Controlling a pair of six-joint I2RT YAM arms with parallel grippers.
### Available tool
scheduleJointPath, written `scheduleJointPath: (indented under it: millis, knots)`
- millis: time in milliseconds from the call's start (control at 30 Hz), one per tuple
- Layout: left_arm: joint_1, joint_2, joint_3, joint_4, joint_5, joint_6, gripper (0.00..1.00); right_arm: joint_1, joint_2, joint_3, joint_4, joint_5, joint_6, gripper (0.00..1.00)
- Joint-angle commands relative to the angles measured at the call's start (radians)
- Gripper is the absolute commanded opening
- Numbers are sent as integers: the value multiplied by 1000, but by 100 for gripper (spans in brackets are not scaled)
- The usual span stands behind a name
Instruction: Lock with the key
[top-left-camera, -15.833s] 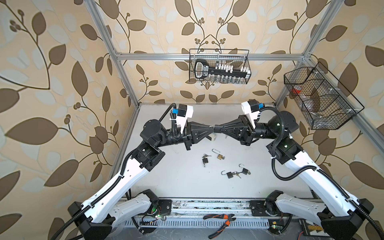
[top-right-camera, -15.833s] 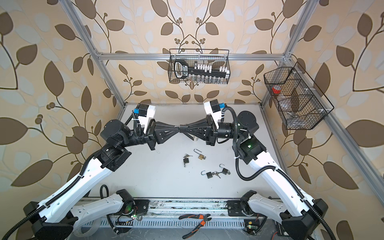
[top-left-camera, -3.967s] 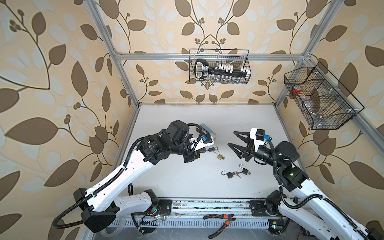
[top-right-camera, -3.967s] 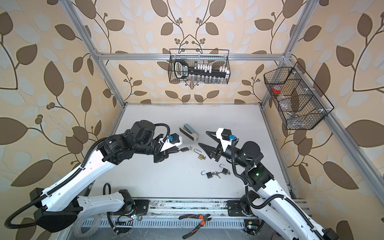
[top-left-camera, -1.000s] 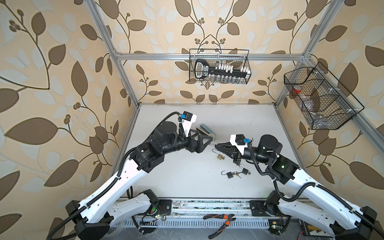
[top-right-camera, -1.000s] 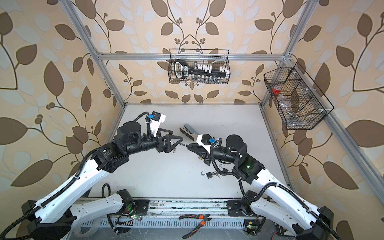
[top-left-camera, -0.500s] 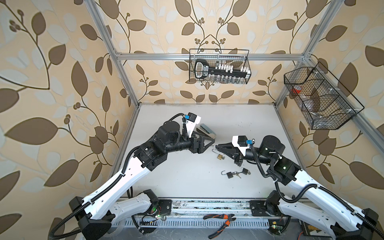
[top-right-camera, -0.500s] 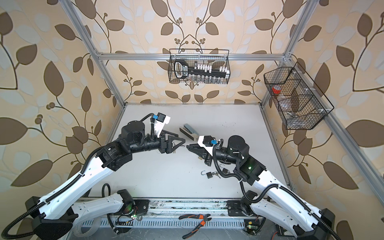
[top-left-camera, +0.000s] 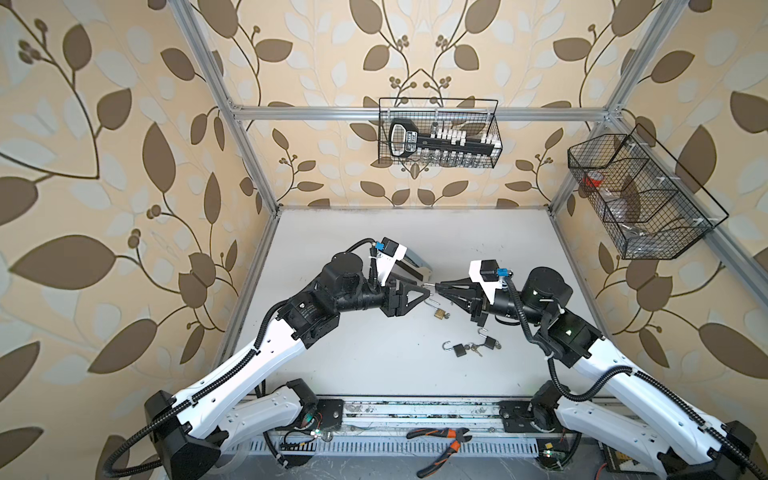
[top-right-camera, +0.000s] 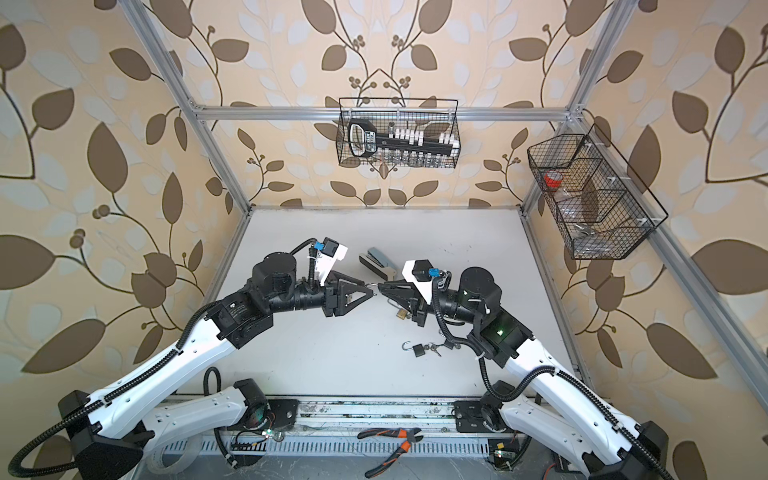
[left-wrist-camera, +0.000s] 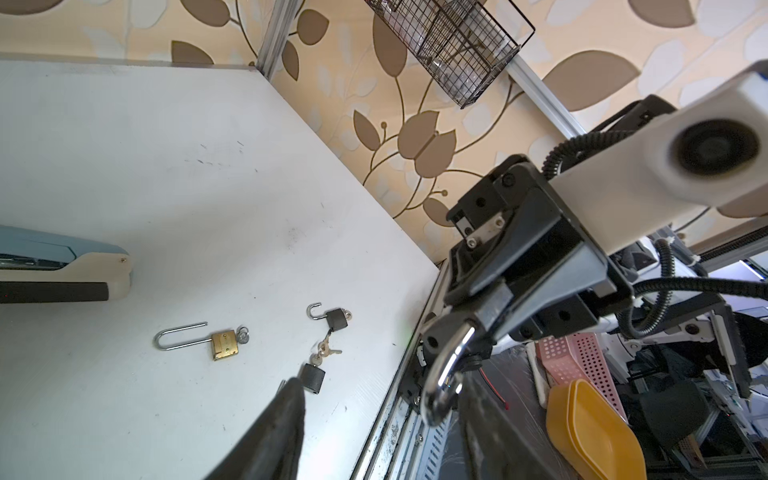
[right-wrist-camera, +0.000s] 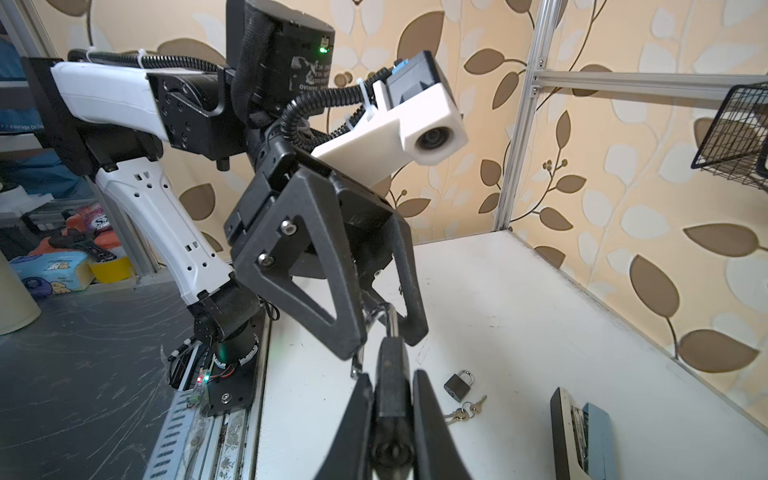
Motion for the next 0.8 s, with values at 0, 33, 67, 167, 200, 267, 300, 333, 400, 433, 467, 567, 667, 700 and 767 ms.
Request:
scheduleJointPath:
  millis: [0, 33, 67, 167, 200, 267, 300, 333, 400, 433, 467, 567, 667, 700, 767]
  knots:
    - [12, -40, -5, 113, 52, 45, 49, -25, 7, 30, 46, -82, 62, 0]
    - [12, -47, -6, 118, 49, 54, 46, -27, 8, 35, 45, -98, 68, 0]
    - [12, -53, -5, 116, 41, 65, 44, -30, 11, 38, 44, -112, 72, 0]
    - [13, -62, 15, 87, 26, 109, 44, -33, 18, 51, 45, -159, 88, 0]
    - [14, -64, 28, 66, 29, 136, 48, -34, 24, 59, 45, -175, 99, 0]
    - [13, -72, 63, 16, 39, 191, 49, -35, 33, 76, 46, -203, 122, 0]
    - [14, -77, 78, -6, 48, 217, 49, -35, 37, 83, 55, -219, 136, 0]
    - [14, -81, 90, -23, 59, 238, 50, -36, 43, 87, 66, -234, 151, 0]
    - [14, -81, 110, -46, 92, 262, 52, -35, 48, 92, 90, -254, 174, 0]
    - [14, -79, 117, -52, 115, 271, 53, -36, 51, 96, 99, -261, 181, 0]
    - [14, -75, 121, -55, 132, 272, 54, -35, 54, 99, 104, -266, 186, 0]
    - [13, -63, 120, -35, 200, 262, 52, -35, 60, 102, 117, -273, 194, 0]
    - [13, -47, 121, -25, 254, 258, 44, -36, 60, 99, 130, -269, 201, 0]
    - [14, -45, 122, -24, 261, 258, 39, -34, 61, 99, 131, -270, 201, 0]
    - [13, -40, 122, -23, 271, 258, 33, -36, 60, 98, 132, -271, 202, 0]
